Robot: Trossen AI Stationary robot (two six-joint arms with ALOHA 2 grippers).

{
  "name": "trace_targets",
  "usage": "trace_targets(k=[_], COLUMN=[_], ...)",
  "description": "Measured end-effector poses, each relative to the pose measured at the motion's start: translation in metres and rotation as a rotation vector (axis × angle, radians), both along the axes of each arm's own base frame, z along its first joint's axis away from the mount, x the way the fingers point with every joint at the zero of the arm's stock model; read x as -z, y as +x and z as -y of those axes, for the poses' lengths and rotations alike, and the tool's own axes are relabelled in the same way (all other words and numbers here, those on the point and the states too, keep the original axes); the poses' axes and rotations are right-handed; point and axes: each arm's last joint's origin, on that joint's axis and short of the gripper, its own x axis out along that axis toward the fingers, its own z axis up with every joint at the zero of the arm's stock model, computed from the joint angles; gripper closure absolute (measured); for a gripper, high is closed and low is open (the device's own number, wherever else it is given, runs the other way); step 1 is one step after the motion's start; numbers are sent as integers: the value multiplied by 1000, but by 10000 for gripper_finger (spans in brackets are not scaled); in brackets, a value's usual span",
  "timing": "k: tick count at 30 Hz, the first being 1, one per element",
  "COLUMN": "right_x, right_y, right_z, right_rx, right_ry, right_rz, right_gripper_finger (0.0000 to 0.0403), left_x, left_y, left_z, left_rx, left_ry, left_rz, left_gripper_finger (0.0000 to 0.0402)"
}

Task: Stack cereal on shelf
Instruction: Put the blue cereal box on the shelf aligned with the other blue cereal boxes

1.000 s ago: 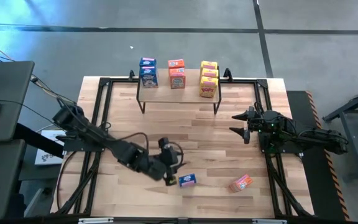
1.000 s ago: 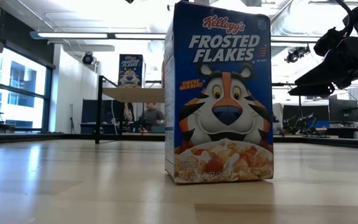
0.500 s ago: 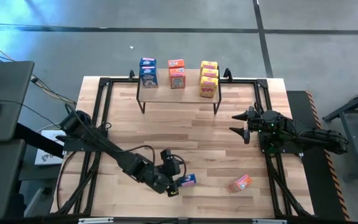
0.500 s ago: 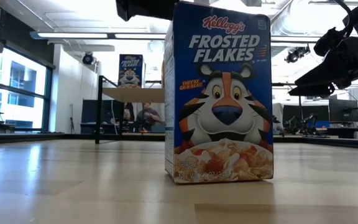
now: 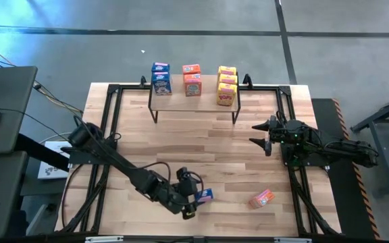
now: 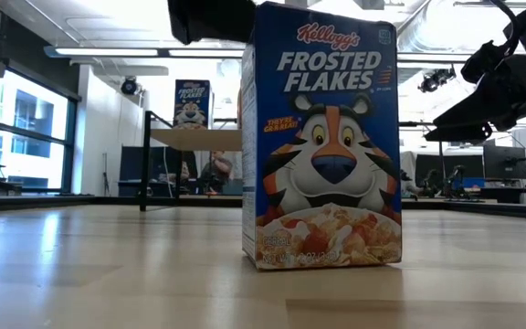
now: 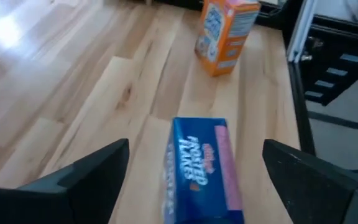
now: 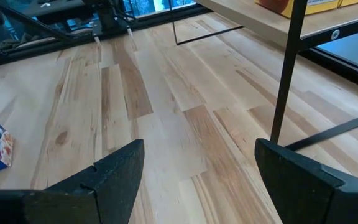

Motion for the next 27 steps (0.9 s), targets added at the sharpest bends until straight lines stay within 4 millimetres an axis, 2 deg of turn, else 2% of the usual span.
trace_targets(k=[5,18,22,27], right_x=[0,1,1,1], right_y=[0,0,0,0], right_z=[0,0,0,0], right_rx=[0,-3,-2,-3], right_ry=[1,4,4,4], right_rz=[-1,-11,-10,-12], right_gripper_finger=[104,104,104,104], left_x=[7,34,33,34], left_y=[2,11,13,12], left_z=[1,1,-1,-1], left_rx=[12,20,26,44], left_ry=[12,34,45,36], left_rz=[-19,-74,-73,-87], left_gripper_finger=[30,31,47,86])
